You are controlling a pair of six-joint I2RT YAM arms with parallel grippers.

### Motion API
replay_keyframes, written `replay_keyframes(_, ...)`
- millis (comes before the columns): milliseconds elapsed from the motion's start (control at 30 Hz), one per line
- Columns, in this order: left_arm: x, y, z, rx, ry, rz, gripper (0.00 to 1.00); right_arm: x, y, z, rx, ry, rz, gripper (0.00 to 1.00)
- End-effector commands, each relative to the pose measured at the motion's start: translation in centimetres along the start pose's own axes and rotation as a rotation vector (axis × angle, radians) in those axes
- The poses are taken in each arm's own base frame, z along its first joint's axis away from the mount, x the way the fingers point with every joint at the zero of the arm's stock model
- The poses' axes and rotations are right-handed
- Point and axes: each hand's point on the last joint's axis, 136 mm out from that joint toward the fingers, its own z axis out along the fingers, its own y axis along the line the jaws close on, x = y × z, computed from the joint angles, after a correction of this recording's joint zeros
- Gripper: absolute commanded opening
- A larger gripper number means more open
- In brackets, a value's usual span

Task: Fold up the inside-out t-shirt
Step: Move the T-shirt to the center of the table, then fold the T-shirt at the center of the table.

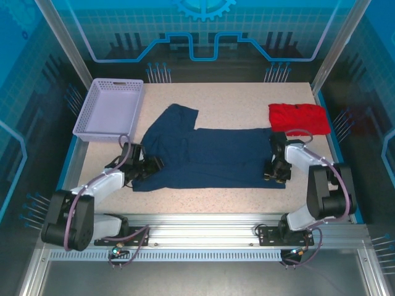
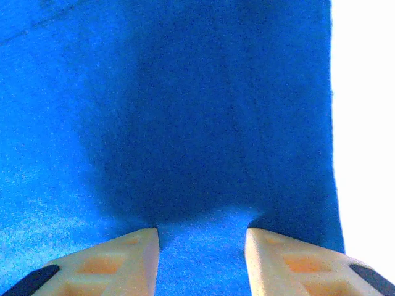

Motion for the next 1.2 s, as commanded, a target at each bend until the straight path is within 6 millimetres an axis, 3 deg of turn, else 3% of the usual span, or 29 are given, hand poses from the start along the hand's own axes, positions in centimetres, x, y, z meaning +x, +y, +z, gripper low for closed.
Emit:
replay_keyframes(0, -3.9, -2.5, -2.1, 0.044, -0.152, 0.059, 0.67, -4.5, 1.7, -3.9, -0.070, -0.227, -0.022, 0.45)
replay_keyframes(133, -9.9, -7.6, -1.7, 0.128, -0.269, 0.205, 0.75, -10.6, 4.5, -7.8, -0.170, -0.451, -0.067, 0.61)
replay_keyframes(267, -15.6, -10.8, 2.7, 0.138, -0.224, 0.244, 0.77, -14.9, 6.3, -8.7, -0.212, -0.501, -0.058, 0.72)
replay_keyframes(433, -21.1, -12.8, 8.5, 0.100, -0.125, 0.265, 0.77, -16.5, 8.0, -8.9, -0.278, -0.525, -0.060, 0.80)
replay_keyframes(533, -23.0, -13.1, 11.6, 0.076, -0.082, 0.269, 0.77, -16.5, 8.2, -8.6, -0.289, -0.519, -0.061, 0.80)
replay_keyframes(833, -25.2, -12.8, 18.1, 0.023, 0.021, 0.215, 0.71, -15.8, 7.8, -7.8, -0.263, -0.481, -0.076, 0.79)
replay_keyframes(1000, -24.6, -13.4, 20.1, 0.003, 0.065, 0.241, 0.68, -15.6, 7.8, -7.5, -0.262, -0.467, -0.078, 0.79)
replay_keyframes(1167, -24.1, -13.4, 21.1, -0.002, 0.074, 0.254, 0.56, -15.6, 7.9, -7.0, -0.260, -0.452, -0.081, 0.79)
